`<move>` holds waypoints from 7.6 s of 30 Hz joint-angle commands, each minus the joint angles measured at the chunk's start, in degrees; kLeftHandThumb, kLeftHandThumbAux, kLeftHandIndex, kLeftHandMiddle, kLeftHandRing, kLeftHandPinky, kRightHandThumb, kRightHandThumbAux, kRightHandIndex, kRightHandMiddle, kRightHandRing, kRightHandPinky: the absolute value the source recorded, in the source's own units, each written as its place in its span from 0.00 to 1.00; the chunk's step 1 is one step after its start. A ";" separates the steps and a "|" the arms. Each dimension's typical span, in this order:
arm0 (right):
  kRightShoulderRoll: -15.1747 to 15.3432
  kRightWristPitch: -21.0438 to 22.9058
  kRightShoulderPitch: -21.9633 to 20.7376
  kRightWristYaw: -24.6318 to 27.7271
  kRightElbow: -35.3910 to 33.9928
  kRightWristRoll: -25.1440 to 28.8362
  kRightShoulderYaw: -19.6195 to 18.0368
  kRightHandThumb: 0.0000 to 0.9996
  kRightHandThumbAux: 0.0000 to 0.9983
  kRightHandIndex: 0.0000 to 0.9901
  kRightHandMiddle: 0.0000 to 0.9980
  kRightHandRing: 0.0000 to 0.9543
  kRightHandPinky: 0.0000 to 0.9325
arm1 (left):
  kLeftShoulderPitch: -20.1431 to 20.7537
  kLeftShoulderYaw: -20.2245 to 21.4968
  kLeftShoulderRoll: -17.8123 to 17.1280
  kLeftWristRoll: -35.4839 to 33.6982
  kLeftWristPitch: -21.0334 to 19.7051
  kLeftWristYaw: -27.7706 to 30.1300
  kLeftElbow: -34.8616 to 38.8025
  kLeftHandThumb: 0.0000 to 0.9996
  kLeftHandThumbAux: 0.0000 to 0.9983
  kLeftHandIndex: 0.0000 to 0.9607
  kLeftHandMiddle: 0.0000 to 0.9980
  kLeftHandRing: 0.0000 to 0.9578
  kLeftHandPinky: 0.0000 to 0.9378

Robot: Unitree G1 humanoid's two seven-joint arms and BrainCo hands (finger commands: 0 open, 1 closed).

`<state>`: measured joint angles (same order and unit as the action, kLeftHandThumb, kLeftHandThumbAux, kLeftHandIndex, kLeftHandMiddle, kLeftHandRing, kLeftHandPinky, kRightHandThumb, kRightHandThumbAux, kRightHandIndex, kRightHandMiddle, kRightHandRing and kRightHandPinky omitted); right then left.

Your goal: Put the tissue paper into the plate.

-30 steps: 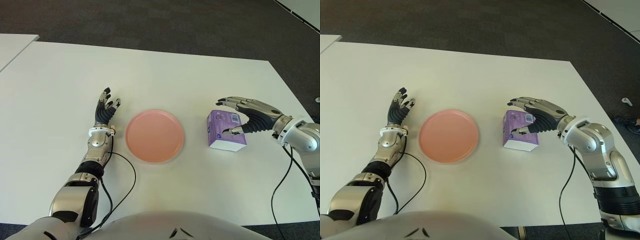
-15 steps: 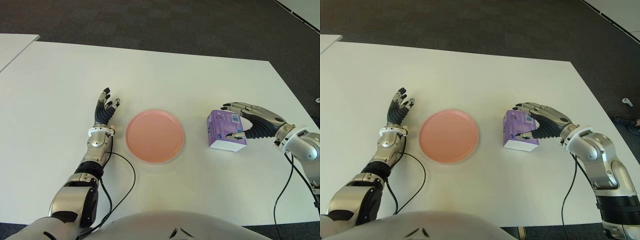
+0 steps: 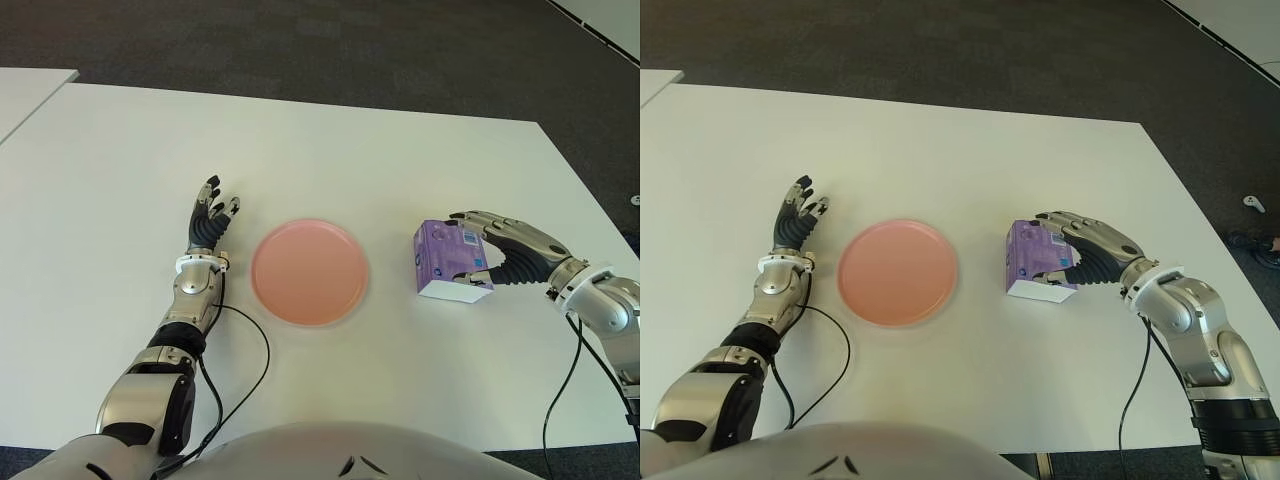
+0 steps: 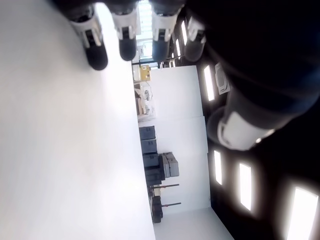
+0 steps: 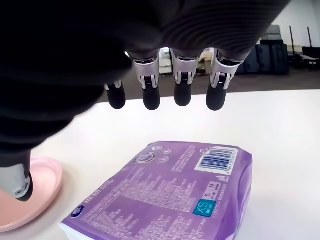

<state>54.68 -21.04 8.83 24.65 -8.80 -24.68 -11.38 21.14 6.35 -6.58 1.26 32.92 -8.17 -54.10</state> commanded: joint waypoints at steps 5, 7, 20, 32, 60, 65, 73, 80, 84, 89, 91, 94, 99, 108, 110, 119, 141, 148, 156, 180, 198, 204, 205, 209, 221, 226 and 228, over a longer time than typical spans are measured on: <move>-0.47 -0.92 1.30 0.56 0.29 0.13 1.09 0.04 0.44 0.00 0.00 0.00 0.00 | -2.03 -0.11 -0.23 0.46 -1.71 0.28 -1.56 0.19 0.60 0.03 0.03 0.03 0.07; -0.39 -1.00 1.35 0.75 0.36 0.35 1.16 0.03 0.44 0.00 0.00 0.00 0.00 | -2.06 -0.07 -0.20 0.44 -1.72 0.19 -1.50 0.19 0.61 0.04 0.04 0.04 0.08; -0.52 -0.82 0.04 1.94 1.37 0.99 3.37 0.03 0.43 0.00 0.00 0.00 0.00 | -2.04 -0.26 -0.24 0.76 -1.99 -0.02 -1.49 0.18 0.60 0.03 0.03 0.03 0.06; -0.41 -0.90 -1.76 3.23 2.66 1.63 5.18 0.04 0.43 0.00 0.00 0.00 0.00 | -2.24 -0.18 -0.14 0.85 -1.50 0.28 -1.20 0.18 0.60 0.03 0.03 0.03 0.07; -1.24 -4.65 -7.75 -2.49 12.07 -3.44 10.68 0.10 0.49 0.03 0.00 0.00 0.00 | -2.48 0.04 -0.19 1.07 -1.97 -0.35 -0.83 0.18 0.61 0.04 0.04 0.04 0.07; -1.13 -4.58 -7.45 -2.59 11.73 -3.36 10.63 0.10 0.49 0.03 0.00 0.00 0.00 | -3.06 0.09 -0.18 1.04 -2.06 -0.31 0.00 0.18 0.61 0.03 0.03 0.03 0.07; -1.03 -4.25 -6.44 -2.56 10.44 -3.20 10.21 0.10 0.49 0.03 0.00 0.00 0.00 | -4.16 0.06 -0.18 1.13 -3.23 -0.50 2.15 0.18 0.59 0.03 0.03 0.03 0.06; -1.08 -3.80 -6.53 -3.17 10.63 -3.98 10.18 0.11 0.49 0.03 0.00 0.00 0.00 | -4.83 0.35 -0.16 0.56 -4.72 -0.02 3.63 0.19 0.59 0.03 0.03 0.02 0.06; -1.31 -3.66 -11.45 -7.84 18.35 -9.01 12.17 0.19 0.50 0.02 0.00 0.00 0.00 | -5.29 0.32 -0.20 0.49 -4.75 0.28 4.32 0.19 0.60 0.03 0.02 0.02 0.07; -0.87 -4.42 -11.33 -8.63 18.89 -9.26 12.35 0.22 0.50 0.02 0.00 0.00 0.00 | -5.73 0.19 -0.23 0.57 -4.40 0.54 4.90 0.19 0.60 0.03 0.03 0.02 0.07; -0.67 -4.49 -10.93 -8.66 18.67 -9.11 12.27 0.22 0.49 0.02 0.00 0.00 0.00 | -5.94 0.10 -0.35 0.72 -4.32 0.56 5.15 0.19 0.60 0.03 0.02 0.02 0.07; -0.49 -4.41 -10.33 -8.71 18.23 -8.99 12.09 0.21 0.49 0.01 0.00 0.00 0.00 | -6.07 0.01 -0.52 0.91 -4.40 0.54 5.26 0.19 0.60 0.03 0.02 0.02 0.06; -0.33 -4.16 -9.55 -8.75 17.53 -8.88 11.87 0.21 0.49 0.02 0.00 0.00 0.00 | -5.68 0.17 -0.67 0.65 -4.41 0.89 4.54 0.20 0.61 0.03 0.02 0.02 0.06; -0.33 -3.83 -9.37 -8.65 17.02 -8.83 11.87 0.20 0.49 0.02 0.00 0.00 0.00 | -5.16 0.57 -0.48 -0.06 -4.73 0.99 3.77 0.21 0.60 0.03 0.02 0.02 0.06; -0.33 -3.82 -9.35 -8.65 16.99 -8.83 11.86 0.20 0.49 0.02 0.00 0.00 0.00 | -5.32 0.47 -0.40 0.16 -4.58 0.62 3.92 0.21 0.60 0.04 0.02 0.02 0.06; -9.35 -0.52 -13.56 -29.57 36.08 -30.53 28.82 0.19 0.50 0.00 0.00 0.00 0.00 | -5.83 -0.18 -0.69 1.83 -3.48 -0.53 3.60 0.18 0.62 0.04 0.03 0.02 0.06; -11.61 -3.09 -18.31 -38.20 46.34 -28.10 37.61 0.25 0.48 0.08 0.01 0.00 0.00 | -6.71 0.25 -0.95 1.58 -3.08 -0.09 5.20 0.17 0.61 0.05 0.03 0.02 0.04; -13.40 -1.66 -18.30 -39.80 47.77 -28.27 39.04 0.22 0.51 0.10 0.01 0.00 0.00 | -6.87 0.40 -0.85 1.16 -4.11 -0.26 5.78 0.19 0.61 0.05 0.02 0.01 0.04; -15.05 -0.22 -18.31 -41.20 49.05 -28.17 40.10 0.17 0.56 0.04 0.00 0.00 0.00 | -7.20 0.20 -1.10 1.62 -3.42 -0.48 6.00 0.18 0.60 0.05 0.02 0.01 0.03; -20.79 2.52 -19.39 -53.83 56.60 -24.30 39.27 0.63 0.65 0.40 0.55 0.61 0.68 | -7.15 -0.29 -1.32 2.69 -3.06 -0.98 6.08 0.16 0.60 0.05 0.02 0.01 0.03; -25.79 6.78 -24.81 -78.26 66.46 -28.49 44.61 0.75 0.71 0.45 0.89 0.92 0.92 | -6.10 0.42 -1.09 0.78 -4.89 0.10 5.36 0.19 0.61 0.04 0.03 0.02 0.06; -26.15 5.75 -26.17 -80.49 68.18 -28.53 46.38 0.75 0.71 0.45 0.89 0.92 0.92 | -5.94 0.35 -0.90 0.67 -5.15 -0.50 5.48 0.20 0.61 0.04 0.03 0.02 0.06; -26.25 5.32 -26.45 -80.74 68.60 -28.51 46.73 0.75 0.71 0.45 0.89 0.92 0.92 | -5.91 0.33 -0.87 0.76 -5.28 -0.71 5.49 0.20 0.61 0.04 0.03 0.02 0.06; -26.46 3.85 -27.46 -81.03 69.99 -28.29 47.81 0.75 0.71 0.45 0.88 0.92 0.92 | -5.75 0.29 -0.76 1.02 -5.89 -1.29 5.58 0.19 0.61 0.04 0.02 0.02 0.05; -26.87 -0.34 -29.96 -79.59 72.70 -27.11 48.79 0.75 0.71 0.45 0.87 0.91 0.93 | -5.25 0.06 -0.38 1.47 -5.11 -2.62 5.09 0.20 0.62 0.04 0.02 0.02 0.04; -27.15 -0.95 -30.85 -79.77 73.49 -27.10 49.12 0.75 0.71 0.45 0.86 0.90 0.93 | -4.98 -0.02 -0.34 1.58 -5.26 -2.90 4.85 0.19 0.61 0.05 0.02 0.01 0.05; -27.31 -1.59 -31.58 -79.57 73.74 -26.92 49.17 0.75 0.71 0.45 0.86 0.90 0.93 | -4.85 -0.04 -0.30 1.71 -5.34 -3.29 4.80 0.19 0.61 0.05 0.02 0.01 0.04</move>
<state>30.63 -20.64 -27.42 -60.11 61.22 -49.79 34.07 17.07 6.38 -7.50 2.46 29.12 -10.64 -47.62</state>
